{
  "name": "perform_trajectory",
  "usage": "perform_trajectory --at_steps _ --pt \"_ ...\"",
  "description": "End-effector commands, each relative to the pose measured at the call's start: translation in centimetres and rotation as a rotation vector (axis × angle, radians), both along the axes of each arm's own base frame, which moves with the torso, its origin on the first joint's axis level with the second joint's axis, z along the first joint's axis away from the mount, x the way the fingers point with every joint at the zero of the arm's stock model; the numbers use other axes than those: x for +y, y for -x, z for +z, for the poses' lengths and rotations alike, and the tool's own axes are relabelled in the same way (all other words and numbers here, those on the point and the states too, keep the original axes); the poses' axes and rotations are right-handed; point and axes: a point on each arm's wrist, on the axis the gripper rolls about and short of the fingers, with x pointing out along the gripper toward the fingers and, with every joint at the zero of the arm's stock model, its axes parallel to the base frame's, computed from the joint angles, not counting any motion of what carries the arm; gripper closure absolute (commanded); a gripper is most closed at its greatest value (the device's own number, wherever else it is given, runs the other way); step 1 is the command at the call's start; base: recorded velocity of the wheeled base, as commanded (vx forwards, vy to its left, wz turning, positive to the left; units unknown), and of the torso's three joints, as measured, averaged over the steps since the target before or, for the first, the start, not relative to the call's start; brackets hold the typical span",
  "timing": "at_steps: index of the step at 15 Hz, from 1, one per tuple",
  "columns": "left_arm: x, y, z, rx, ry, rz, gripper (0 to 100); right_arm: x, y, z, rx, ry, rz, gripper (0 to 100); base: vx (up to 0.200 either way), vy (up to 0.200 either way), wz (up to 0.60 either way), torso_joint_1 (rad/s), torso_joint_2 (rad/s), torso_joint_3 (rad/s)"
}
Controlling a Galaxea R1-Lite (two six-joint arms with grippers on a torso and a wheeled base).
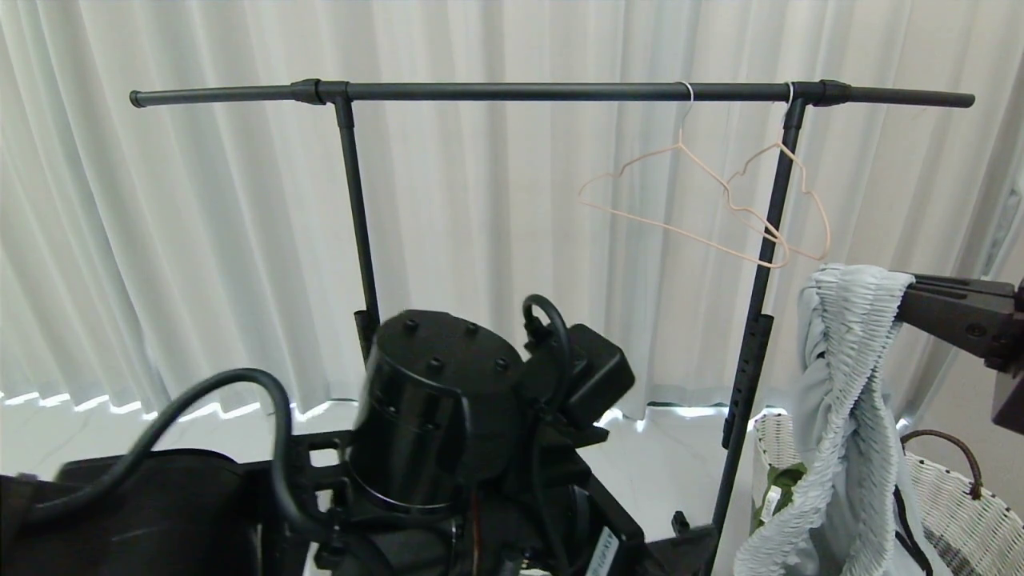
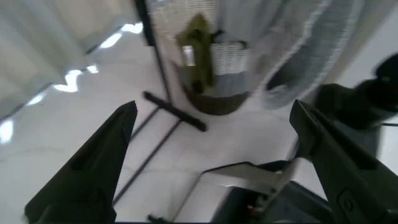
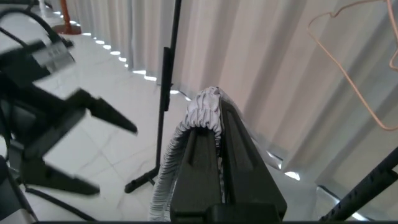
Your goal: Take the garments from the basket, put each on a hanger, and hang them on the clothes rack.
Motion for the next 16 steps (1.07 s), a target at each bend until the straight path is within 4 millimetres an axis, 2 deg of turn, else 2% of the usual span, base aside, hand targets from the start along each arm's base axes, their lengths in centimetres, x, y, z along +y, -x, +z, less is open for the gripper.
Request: perform_trajectory --at_steps 1,6,8,11,13,16 --pt "-1.7 -0.4 -2.8 0.051 -0.042 -0.029 0 0.3 0.1 0.0 -0.003 -0.004 0.019 100 0.0 0.0 0.0 0.0 0.0 0.0" --pt "-3.8 -1.9 -5.3 0.052 0.037 -0.013 0 1.5 1.3 0.2 -0.016 -0.013 0.137 100 0.0 0.0 0.0 0.0 0.0 0.0" --pt "-3.9 -2.1 -5.8 0.062 0.069 -0.029 0 1.6 1.3 0.3 -0.022 -0.018 0.14 100 0.0 0.0 0.0 0.0 0.0 0.0" --pt "-3.3 -1.5 -6.2 0.078 0.128 -0.128 0 1.5 1.3 0.3 -0.026 -0.02 0.132 100 0.0 0.0 0.0 0.0 0.0 0.0" --pt "-2.9 -1.2 -6.8 0.078 0.128 -0.131 0 1.5 1.3 0.3 -0.026 -0.02 0.132 100 0.0 0.0 0.0 0.0 0.0 0.0" --pt "-0.8 -0.2 -7.7 0.076 0.127 -0.12 0 1.5 1.2 0.3 -0.024 -0.019 0.134 100 0.0 0.0 0.0 0.0 0.0 0.0"
